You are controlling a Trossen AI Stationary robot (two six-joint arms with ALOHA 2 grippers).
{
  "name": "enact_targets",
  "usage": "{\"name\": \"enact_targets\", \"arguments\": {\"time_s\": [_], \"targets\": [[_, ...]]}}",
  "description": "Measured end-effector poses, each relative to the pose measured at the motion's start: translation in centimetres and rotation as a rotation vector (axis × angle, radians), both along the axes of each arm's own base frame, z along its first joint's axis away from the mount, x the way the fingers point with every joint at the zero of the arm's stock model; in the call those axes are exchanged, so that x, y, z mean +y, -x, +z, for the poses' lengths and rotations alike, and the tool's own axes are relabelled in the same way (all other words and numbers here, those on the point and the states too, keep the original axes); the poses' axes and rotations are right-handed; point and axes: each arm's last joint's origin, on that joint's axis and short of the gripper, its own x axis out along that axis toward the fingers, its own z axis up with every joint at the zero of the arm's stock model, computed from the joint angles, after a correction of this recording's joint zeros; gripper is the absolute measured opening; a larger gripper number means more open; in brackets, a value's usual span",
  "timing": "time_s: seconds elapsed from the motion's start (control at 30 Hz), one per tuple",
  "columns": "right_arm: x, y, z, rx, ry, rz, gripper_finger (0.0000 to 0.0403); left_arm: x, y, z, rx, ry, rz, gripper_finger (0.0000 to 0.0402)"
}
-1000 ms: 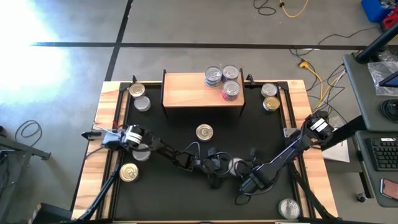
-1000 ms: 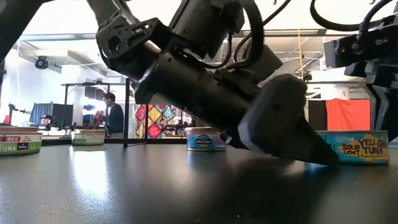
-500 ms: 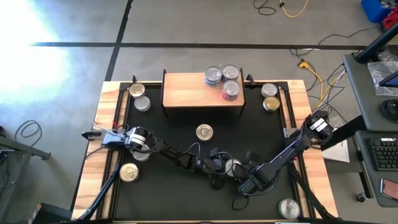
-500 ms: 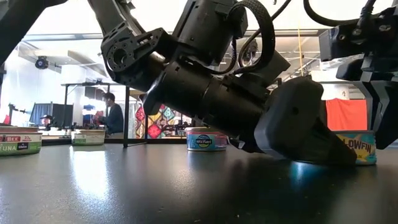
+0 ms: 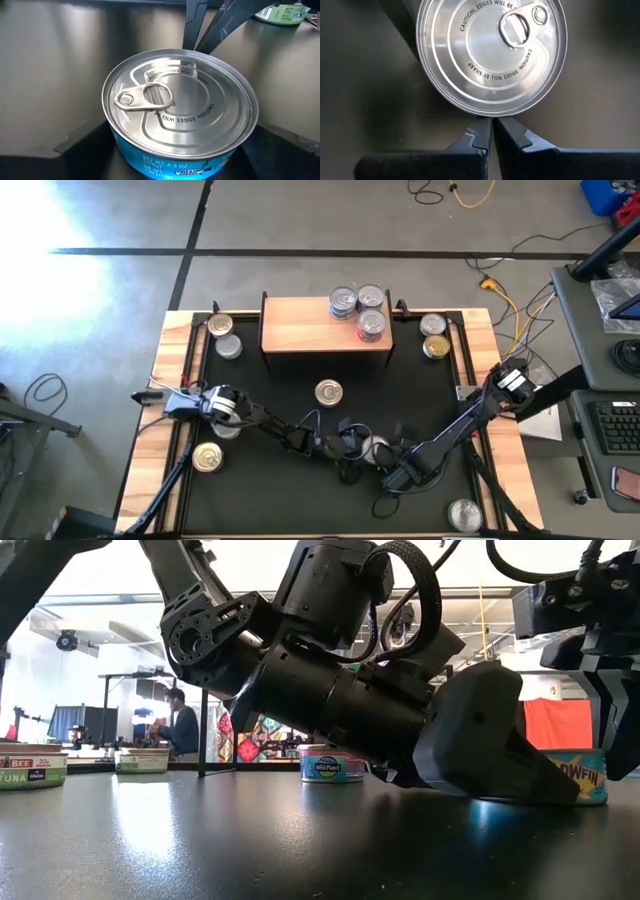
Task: Stack canned seafood by type on shelf
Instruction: Put the yellow blue tuna can on the shelf
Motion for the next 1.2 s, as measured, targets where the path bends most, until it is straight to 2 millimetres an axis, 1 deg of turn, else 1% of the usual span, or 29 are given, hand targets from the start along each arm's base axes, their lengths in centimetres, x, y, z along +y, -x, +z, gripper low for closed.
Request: {"name": "enact_targets", "arguments": {"time_s": [0.13,0.27,0.33,0.43,0.5,0.57,0.63,0.7,0.83,0.9,1.0,1.03,1.1,1.2], "targets": [[0.1,-0.1,0.4,0.008,0.002,0.017,0.0013,-0.1,0.0,0.1,-0.01,-0.004,0.019,0.0358],[0.4,-0.3,1.5,0.026,0.014,0.015,0.0013,-0.1,0.1,0.7,-0.025,0.005,0.02,0.035],[0.6,-0.2,2.3,0.034,0.044,0.009,0.0013,-0.1,0.4,1.8,-0.041,0.01,0.023,0.035],[1.1,-0.1,3.9,0.025,0.072,0.003,0.0013,-0.1,1.4,3.7,-0.065,-0.001,0.015,0.0351],[1.5,0.1,5.0,0.016,0.102,0.01,0.0013,0.2,2.5,5.5,-0.098,-0.016,0.024,0.0351],[1.8,0.0,6.1,-0.017,0.121,0.021,0.0013,0.8,3.8,7.4,-0.135,-0.047,0.095,0.0351],[2.2,-0.2,7.4,-0.068,0.129,0.038,0.0013,1.9,5.1,8.8,-0.146,-0.084,0.149,0.0351],[2.6,-0.4,8.5,-0.108,0.139,0.068,0.0013,3.6,6.3,10.0,-0.143,-0.12,0.202,0.0351],[2.7,-1.4,10.7,-0.21,0.216,0.129,0.0013,7.5,8.1,12.6,-0.148,-0.14,0.318,0.0351],[2.3,-2.1,12.1,-0.257,0.275,0.167,0.0013,9.5,8.8,12.7,-0.115,-0.142,0.369,0.0351],[0.8,-3.1,14.1,-0.291,0.337,0.197,0.0013,11.9,9.4,11.8,-0.033,-0.164,0.42,0.0352],[0.1,-3.4,14.8,-0.304,0.354,0.195,0.0013,12.5,9.4,11.9,-0.034,-0.166,0.423,0.0352],[-1.7,-4.0,16.2,-0.319,0.377,0.18,0.0013,13.5,9.3,12.8,-0.059,-0.159,0.416,0.0352],[-4.3,-4.7,18.1,-0.368,0.364,0.147,0.0013,15.2,9.1,14.7,-0.079,-0.15,0.376,0.0352]]}}
